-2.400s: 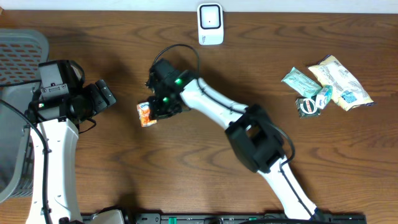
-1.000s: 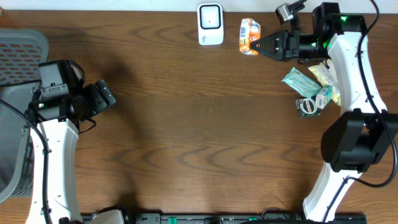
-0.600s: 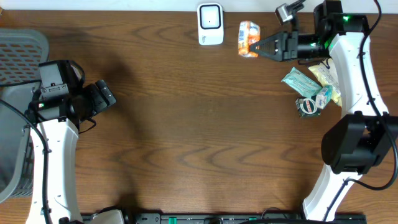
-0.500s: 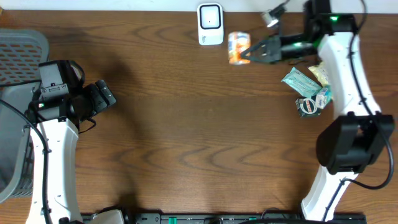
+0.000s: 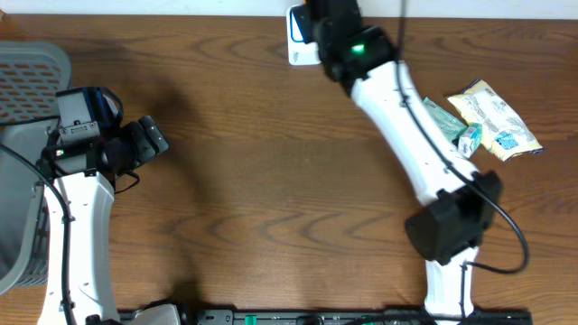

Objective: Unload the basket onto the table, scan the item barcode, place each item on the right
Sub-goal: 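Hold the orange pack's barcode against the scanner face, then carry the orange pack right and drop it on the table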

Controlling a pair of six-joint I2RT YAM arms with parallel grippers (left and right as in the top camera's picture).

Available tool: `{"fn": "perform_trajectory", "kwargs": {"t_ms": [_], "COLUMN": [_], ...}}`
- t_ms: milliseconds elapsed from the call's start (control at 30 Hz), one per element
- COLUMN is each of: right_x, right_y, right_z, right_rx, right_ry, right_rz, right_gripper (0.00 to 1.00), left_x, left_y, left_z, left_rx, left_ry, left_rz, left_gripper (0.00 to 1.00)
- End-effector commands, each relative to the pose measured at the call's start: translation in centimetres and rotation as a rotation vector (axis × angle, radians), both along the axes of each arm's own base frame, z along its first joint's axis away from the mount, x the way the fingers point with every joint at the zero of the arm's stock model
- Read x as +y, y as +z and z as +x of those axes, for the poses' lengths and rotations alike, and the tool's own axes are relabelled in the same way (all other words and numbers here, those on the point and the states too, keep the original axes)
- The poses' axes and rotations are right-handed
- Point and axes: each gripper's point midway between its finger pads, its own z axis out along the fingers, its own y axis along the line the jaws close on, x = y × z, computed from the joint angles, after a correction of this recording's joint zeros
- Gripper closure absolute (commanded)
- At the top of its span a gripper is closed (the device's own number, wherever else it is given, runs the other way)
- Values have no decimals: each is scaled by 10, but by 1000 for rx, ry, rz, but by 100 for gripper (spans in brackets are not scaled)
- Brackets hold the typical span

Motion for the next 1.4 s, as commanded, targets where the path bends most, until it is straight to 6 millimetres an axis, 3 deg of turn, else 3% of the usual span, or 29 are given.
{"fn": "perform_trajectory", "kwargs": {"t_ms": [0, 233, 333, 633, 867, 900, 1033, 1133, 1167, 1200, 1267, 1367], "right_x": [-15, -9, -9, -13, -13, -13, -16, -11, -7, -6, -5, -33], "right_y": [-51, -137, -154, -163, -157, -150, -89, -48, -20, -13, 21, 52], "right_z": [22, 51, 55, 55, 56, 55, 44, 22, 0, -6, -44, -89], "right_rx": [8, 60, 64, 91, 78, 70, 0, 13, 36, 48, 115, 221], "right_ry": [-87, -45, -58, -45, -51, -56, -111, -39, 26, 51, 153, 116], "right_rz": [-421, -803, -809, -819, -810, -801, -590, -434, -294, -250, -35, 229], "right_gripper": [99, 99, 99, 99, 99, 99, 99, 99, 99, 99, 99, 99], "left_x": [4, 4, 4, 4, 4, 4, 4, 4, 4, 4, 4, 4], "left_y": [9, 9, 9, 9, 9, 9, 9, 9, 9, 9, 9, 9], "left_z": [3, 3, 3, 3, 3, 3, 3, 3, 3, 3, 3, 3], "left_rx": [-21, -21, -21, -21, -21, -21, -21, -21, -21, -21, -21, -21], "left_ry": [-6, -6, -6, -6, -6, -6, -6, -6, -6, -6, -6, -6], "left_rz": [22, 22, 22, 22, 22, 22, 22, 22, 22, 22, 22, 22], "left_gripper": [2, 2, 2, 2, 2, 2, 2, 2, 2, 2, 2, 2]}}
